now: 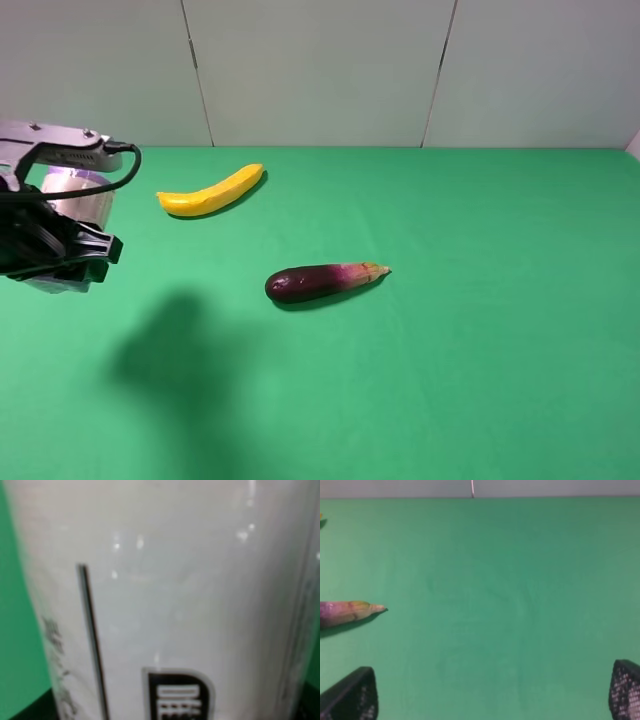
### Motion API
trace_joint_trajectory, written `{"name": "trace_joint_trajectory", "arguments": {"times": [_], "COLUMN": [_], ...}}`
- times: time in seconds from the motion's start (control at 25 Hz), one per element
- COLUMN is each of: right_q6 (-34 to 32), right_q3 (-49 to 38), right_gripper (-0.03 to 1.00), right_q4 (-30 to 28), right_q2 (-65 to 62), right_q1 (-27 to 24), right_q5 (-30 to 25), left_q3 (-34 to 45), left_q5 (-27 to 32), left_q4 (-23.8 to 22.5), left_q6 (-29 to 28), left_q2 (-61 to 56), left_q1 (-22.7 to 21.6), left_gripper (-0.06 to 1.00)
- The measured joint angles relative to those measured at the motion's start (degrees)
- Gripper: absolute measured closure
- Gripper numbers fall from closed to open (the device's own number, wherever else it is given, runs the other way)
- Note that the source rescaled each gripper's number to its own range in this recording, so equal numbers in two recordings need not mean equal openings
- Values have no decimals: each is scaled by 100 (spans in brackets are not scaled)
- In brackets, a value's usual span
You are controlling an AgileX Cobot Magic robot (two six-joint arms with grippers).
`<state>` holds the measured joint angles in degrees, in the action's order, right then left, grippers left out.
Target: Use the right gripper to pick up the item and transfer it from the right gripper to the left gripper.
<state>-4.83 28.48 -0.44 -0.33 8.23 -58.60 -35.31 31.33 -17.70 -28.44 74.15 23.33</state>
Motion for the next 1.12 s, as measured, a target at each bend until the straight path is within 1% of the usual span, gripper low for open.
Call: {"name": "trace_joint_trajectory", "arguments": {"times": [0.2, 0.48, 0.88, 1.12], "right_q6": [0, 0, 0, 0], "right_q3": [0, 0, 0, 0], "right_gripper": [-3, -3, -3, -3], "right_q4": [0, 0, 0, 0], "right_q2": [0, 0, 0, 0], "right_q1": [0, 0, 0, 0], "right_q5": [0, 0, 19, 23], "left_q3": [0, 0, -388, -417], "left_q5": [-563, -1204, -1422, -1452], "left_q4": [-20, -15, 133, 222], "left_q6": [0, 0, 0, 0], "left_q2": [662, 1490, 2340, 2407], "left_q1": [-324, -383, -383, -383], "left_gripper": [94, 94, 94, 94]}}
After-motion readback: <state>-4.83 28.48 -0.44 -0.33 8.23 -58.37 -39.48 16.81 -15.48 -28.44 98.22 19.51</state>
